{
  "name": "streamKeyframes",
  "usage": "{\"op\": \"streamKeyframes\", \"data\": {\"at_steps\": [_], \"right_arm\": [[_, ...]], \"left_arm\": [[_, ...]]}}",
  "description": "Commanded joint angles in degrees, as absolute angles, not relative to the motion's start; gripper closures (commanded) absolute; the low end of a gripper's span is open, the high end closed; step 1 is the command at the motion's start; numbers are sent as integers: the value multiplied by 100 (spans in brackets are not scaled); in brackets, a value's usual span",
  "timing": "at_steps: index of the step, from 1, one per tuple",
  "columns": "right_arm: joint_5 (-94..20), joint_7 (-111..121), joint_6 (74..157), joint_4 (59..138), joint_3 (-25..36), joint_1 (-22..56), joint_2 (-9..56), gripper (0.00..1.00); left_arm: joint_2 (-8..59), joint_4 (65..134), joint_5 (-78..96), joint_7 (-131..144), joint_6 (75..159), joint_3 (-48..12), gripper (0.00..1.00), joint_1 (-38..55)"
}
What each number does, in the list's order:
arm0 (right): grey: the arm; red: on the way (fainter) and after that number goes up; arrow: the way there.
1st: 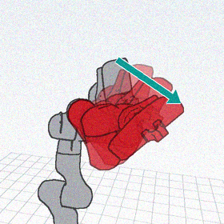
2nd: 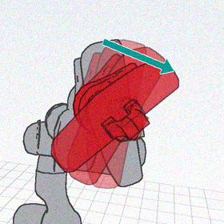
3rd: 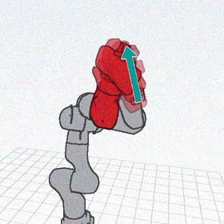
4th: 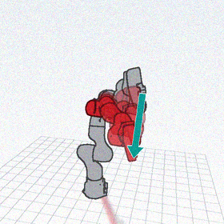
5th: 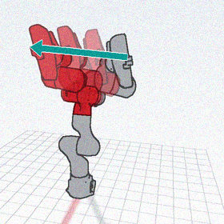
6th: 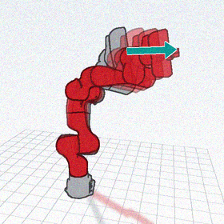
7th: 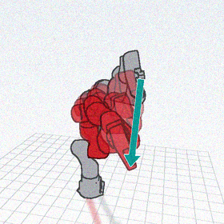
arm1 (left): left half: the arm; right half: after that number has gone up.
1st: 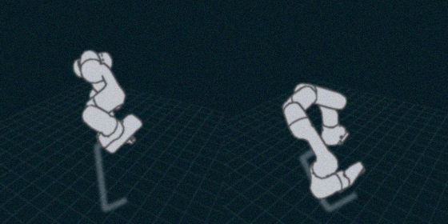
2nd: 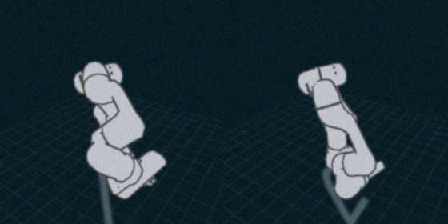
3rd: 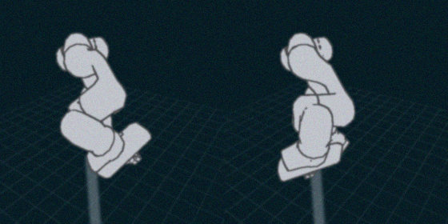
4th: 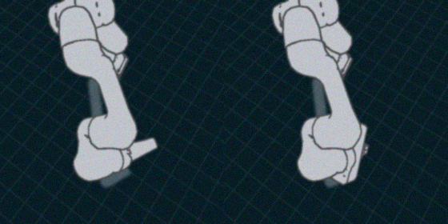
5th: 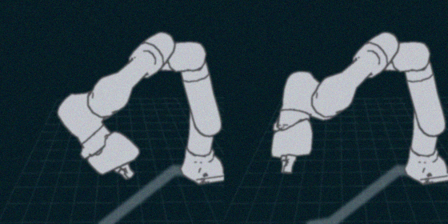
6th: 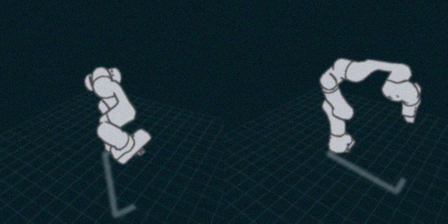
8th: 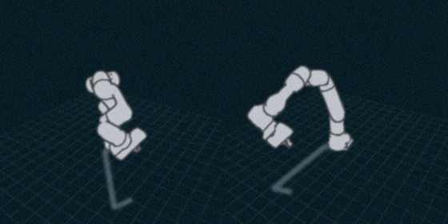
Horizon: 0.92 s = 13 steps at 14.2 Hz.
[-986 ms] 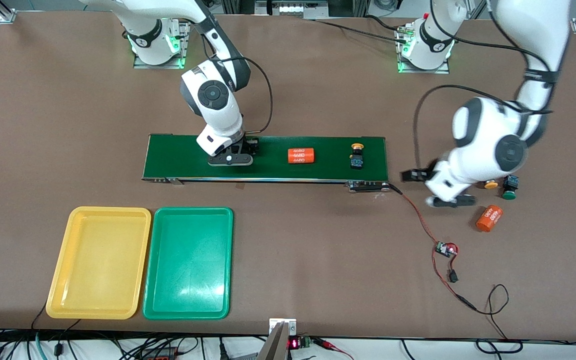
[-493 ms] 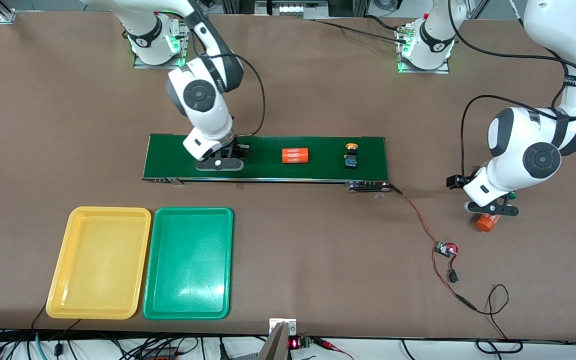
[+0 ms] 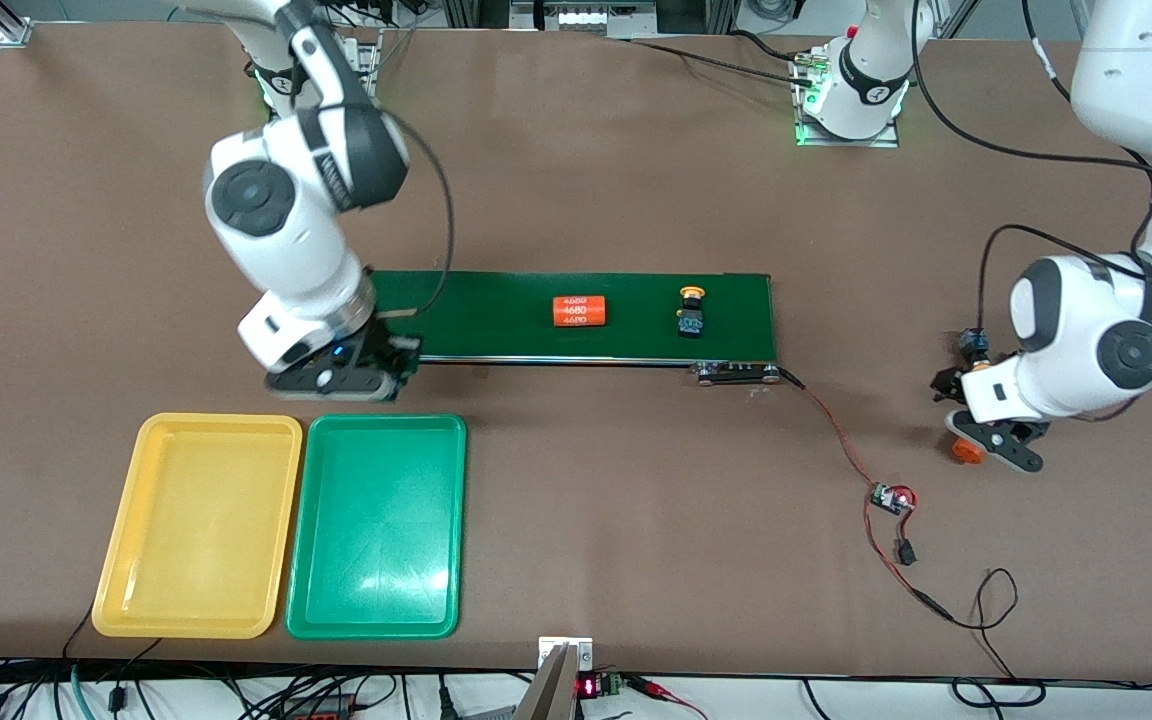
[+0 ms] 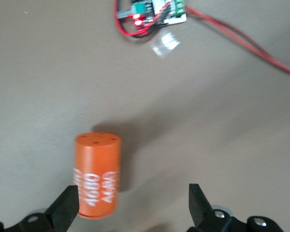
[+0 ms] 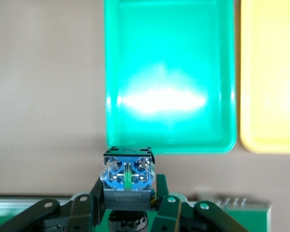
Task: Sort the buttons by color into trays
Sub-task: 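Drop the green button into the green tray while the left gripper grasps a cylinder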
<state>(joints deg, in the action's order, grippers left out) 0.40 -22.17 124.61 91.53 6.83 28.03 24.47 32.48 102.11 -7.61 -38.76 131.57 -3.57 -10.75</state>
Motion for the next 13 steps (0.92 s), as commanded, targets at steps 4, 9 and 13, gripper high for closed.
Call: {"op": "streamKeyframes", "data": {"at_steps": [4,9,13], "right_arm": [[70,-1266,13084,7603,598,2040,4120,99],[79,-1266,14263,7594,606,1907,4903,96],[70,-1266,14317,7629,598,1951,5088,44]], "left_arm": [[3655,9687,-809,-4201,13096,-387,0,-1177],[3867,9589,-756,-4728,13096,-395,0,-1371],[4095,9387,-747,-4965,13104,-483,0,-1547]]}}
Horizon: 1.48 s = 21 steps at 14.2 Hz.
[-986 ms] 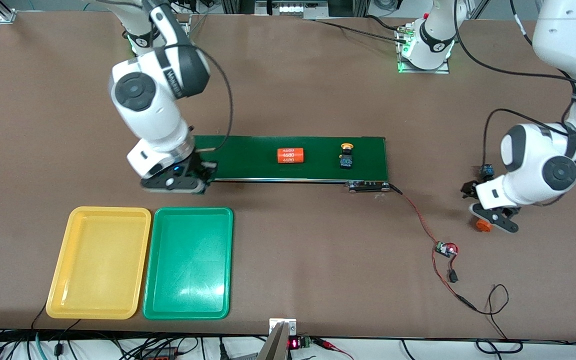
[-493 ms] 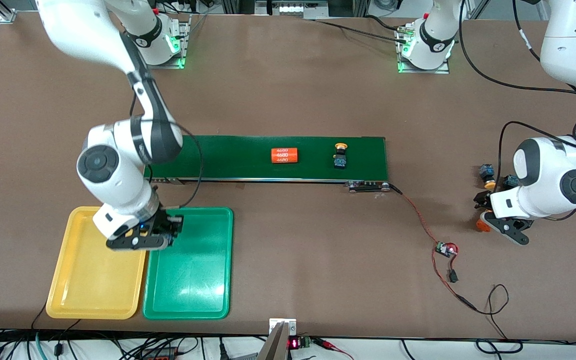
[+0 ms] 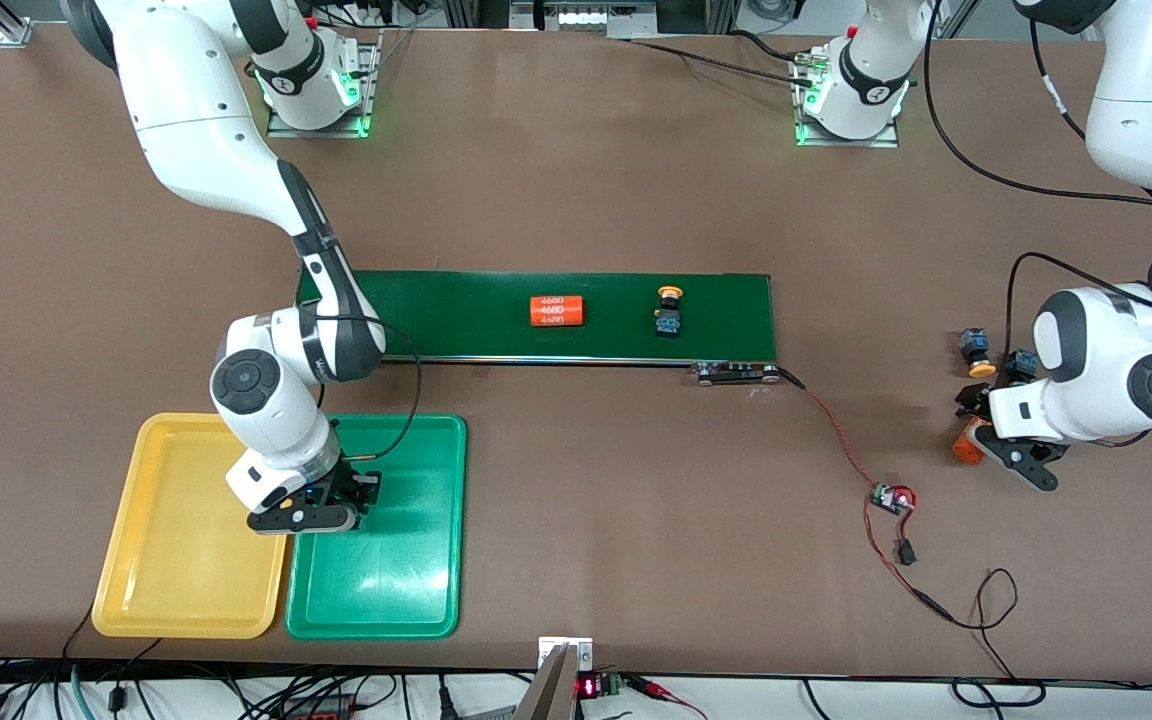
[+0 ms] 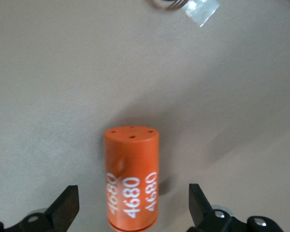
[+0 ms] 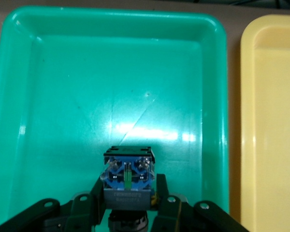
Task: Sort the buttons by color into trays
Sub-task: 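Drop the green button into the green tray while the left gripper grasps a cylinder, then place the orange cylinder on the conveyor while the right gripper returns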
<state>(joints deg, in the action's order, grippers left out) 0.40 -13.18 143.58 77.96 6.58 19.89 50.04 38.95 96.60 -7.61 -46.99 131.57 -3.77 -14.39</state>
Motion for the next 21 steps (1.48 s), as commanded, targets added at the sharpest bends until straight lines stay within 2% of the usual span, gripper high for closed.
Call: {"op": "streamKeyframes", "data": {"at_steps": [1,2,3,4,5,6,7,8,9,10,12,14,18,21], "right_arm": [[62,-1274,14326,7629,589,1942,5106,10],[70,-1266,14326,7629,589,1951,5115,5],[70,-1266,14317,7629,589,1951,5098,0],[70,-1266,14309,7655,580,1960,5080,0],[62,-1266,14265,7664,484,1969,5054,0],[35,-1283,14056,7751,379,1977,4854,0],[18,-1327,13714,7813,308,1995,4660,0],[18,-1388,13267,7831,264,1995,4441,0],[18,-1563,12741,7840,255,2004,4204,0],[9,-1686,12266,7927,177,2030,3905,0],[9,-1837,11456,8260,88,2048,3159,0],[-17,-1846,10883,8908,-17,2048,2307,0],[-167,-2231,11090,10841,-176,2127,794,0],[-167,-2652,11985,12116,-176,2451,168,0]], "left_arm": [[4148,9387,-599,-4975,13104,-483,0,-1547],[4192,9387,-363,-4992,13104,-475,1,-1556],[4218,9395,-221,-5010,13104,-475,9,-1556],[4219,9396,-124,-5018,13104,-475,15,-1556],[4219,9430,-97,-5019,13096,-475,25,-1547],[4210,9457,-97,-5019,13096,-483,41,-1529],[4166,9483,-97,-4949,13043,-475,64,-1503],[4044,9492,-97,-4931,12921,-483,83,-1468],[3869,9501,-97,-4931,12659,-483,95,-1363],[3667,9501,-97,-4931,12265,-483,100,-1275],[3306,9527,-97,-5009,11640,-675,100,-1143],[2911,9886,-97,-5010,11505,-1192,100,-1143],[2304,10739,-105,-4922,11610,-1941,100,-748],[2154,11047,-149,-5027,11584,-2582,100,-615]]}}
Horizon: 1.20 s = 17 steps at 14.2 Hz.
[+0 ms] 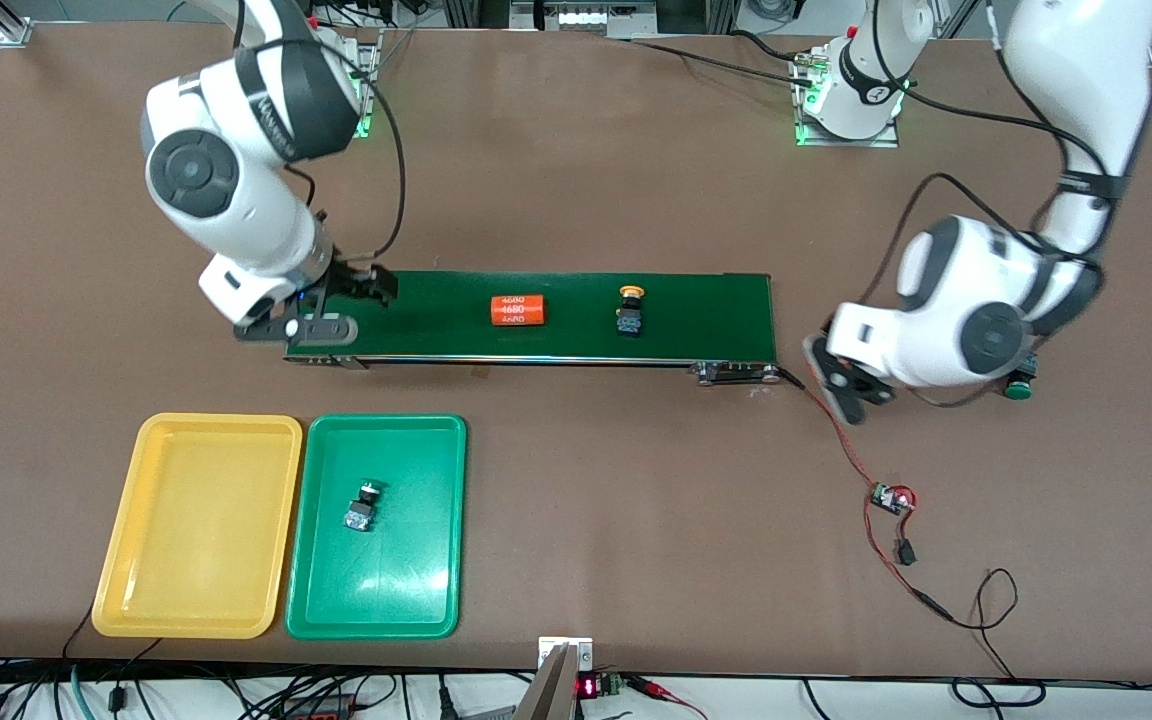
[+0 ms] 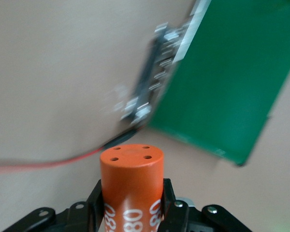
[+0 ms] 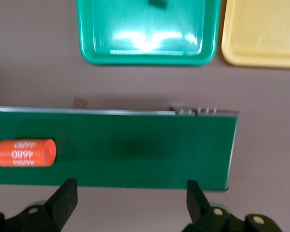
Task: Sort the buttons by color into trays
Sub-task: 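Place the orange cylinder on the conveyor while the right gripper returns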
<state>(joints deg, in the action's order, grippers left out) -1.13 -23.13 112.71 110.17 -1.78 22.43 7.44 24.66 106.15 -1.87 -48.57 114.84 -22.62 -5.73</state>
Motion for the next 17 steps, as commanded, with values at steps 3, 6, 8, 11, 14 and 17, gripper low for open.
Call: {"op": "streamKeyframes", "data": {"at_steps": [3,6,8,11,14,17], "right_arm": [[-158,-3434,12725,12568,-176,2952,289,0],[-158,-3885,13068,12586,-176,3111,535,0],[-158,-3885,13157,12586,-176,3120,624,0],[-158,-3885,13306,12577,-176,3068,694,0],[-114,-3841,13613,12560,-167,3102,896,0],[-35,-3448,13710,12542,-167,3094,967,0]], "left_arm": [[2171,11136,-577,-5115,11767,-2725,100,-2],[2197,11145,-931,-5798,11900,-2760,100,114],[2232,11188,-1037,-6117,12023,-2760,100,106],[2556,11206,-1037,-6064,12312,-2751,93,105],[2654,11486,-1028,-6047,12734,-2760,79,105],[2436,11514,-941,-5959,12788,-2795,0,105]]}}
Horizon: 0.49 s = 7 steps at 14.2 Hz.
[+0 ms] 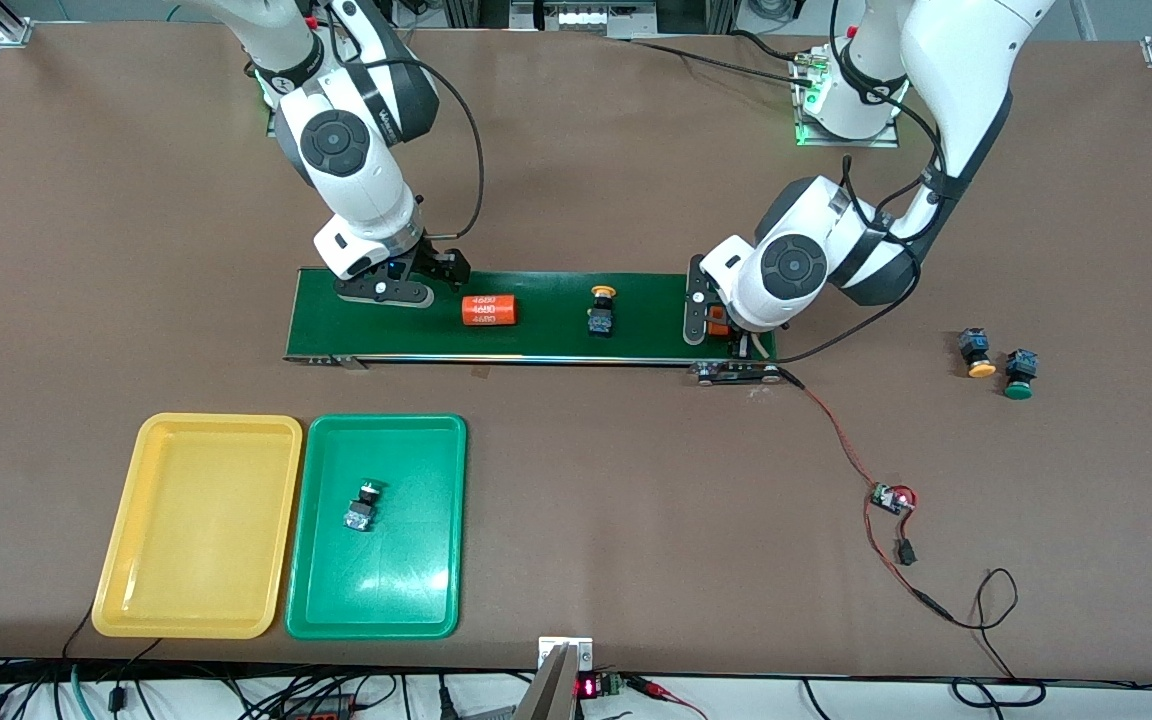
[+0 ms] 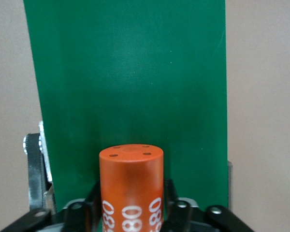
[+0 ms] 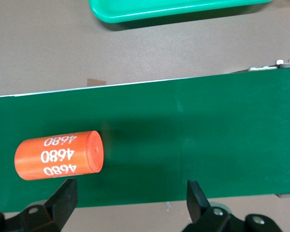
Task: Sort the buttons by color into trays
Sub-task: 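Place the orange cylinder on the conveyor while the right gripper returns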
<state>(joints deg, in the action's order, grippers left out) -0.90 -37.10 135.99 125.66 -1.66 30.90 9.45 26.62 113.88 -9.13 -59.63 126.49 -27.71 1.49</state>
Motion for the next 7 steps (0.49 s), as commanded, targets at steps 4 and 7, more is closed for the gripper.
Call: {"op": "streamKeyframes", "data": {"at_steps": [4,7], "right_arm": [[-35,-3314,13798,12454,-167,3094,1063,0],[-35,-3348,13860,12428,-167,3111,1099,0]], "left_arm": [[1759,11505,-547,-5985,12701,-2786,0,-499],[1547,11522,-545,-6081,12332,-2577,0,-886]]}}
